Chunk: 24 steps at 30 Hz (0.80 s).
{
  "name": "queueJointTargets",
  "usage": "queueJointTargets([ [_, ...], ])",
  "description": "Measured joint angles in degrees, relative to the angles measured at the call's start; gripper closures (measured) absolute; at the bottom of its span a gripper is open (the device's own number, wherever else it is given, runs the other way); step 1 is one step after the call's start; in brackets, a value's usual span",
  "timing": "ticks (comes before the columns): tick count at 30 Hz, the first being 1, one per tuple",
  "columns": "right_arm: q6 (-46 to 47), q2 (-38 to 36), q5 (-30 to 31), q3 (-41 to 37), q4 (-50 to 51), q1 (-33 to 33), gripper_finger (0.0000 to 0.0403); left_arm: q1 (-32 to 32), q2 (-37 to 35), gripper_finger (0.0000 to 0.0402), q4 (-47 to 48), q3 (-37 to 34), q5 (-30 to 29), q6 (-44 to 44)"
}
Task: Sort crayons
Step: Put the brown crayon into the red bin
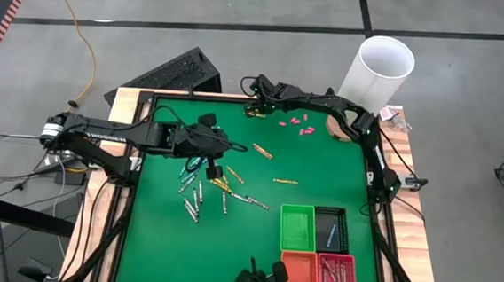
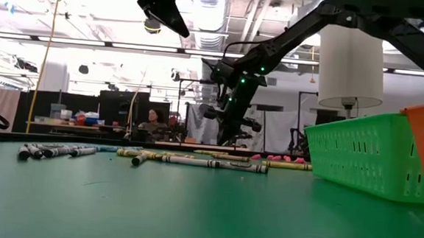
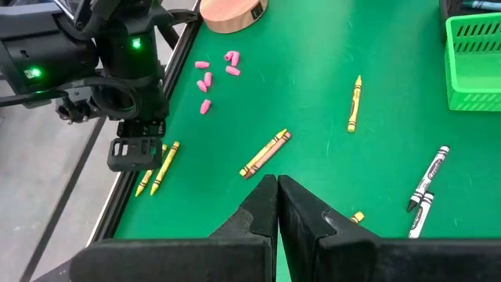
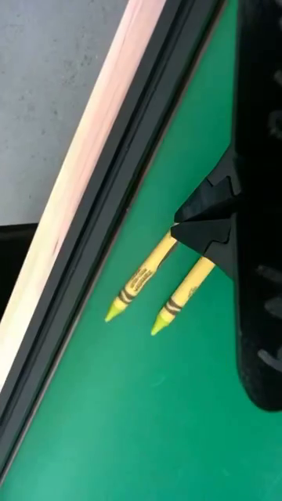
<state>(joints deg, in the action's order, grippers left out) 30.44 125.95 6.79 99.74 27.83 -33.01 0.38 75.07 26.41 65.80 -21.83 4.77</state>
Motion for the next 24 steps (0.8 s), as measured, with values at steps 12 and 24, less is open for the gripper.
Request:
queueJointTargets([
  [12,-3.1,-1.2,-4.5,-0.1,4.1,1.4,0.0403,0.5,0.0,0.0401,0.0,0.0,-2.7,0.6],
  [24,-17.6,-24.6,-2.7,0.0,20.7,6.5,0.0403,13.9,0.0,0.0401,-12.6,-7.9,6.2,2.5],
])
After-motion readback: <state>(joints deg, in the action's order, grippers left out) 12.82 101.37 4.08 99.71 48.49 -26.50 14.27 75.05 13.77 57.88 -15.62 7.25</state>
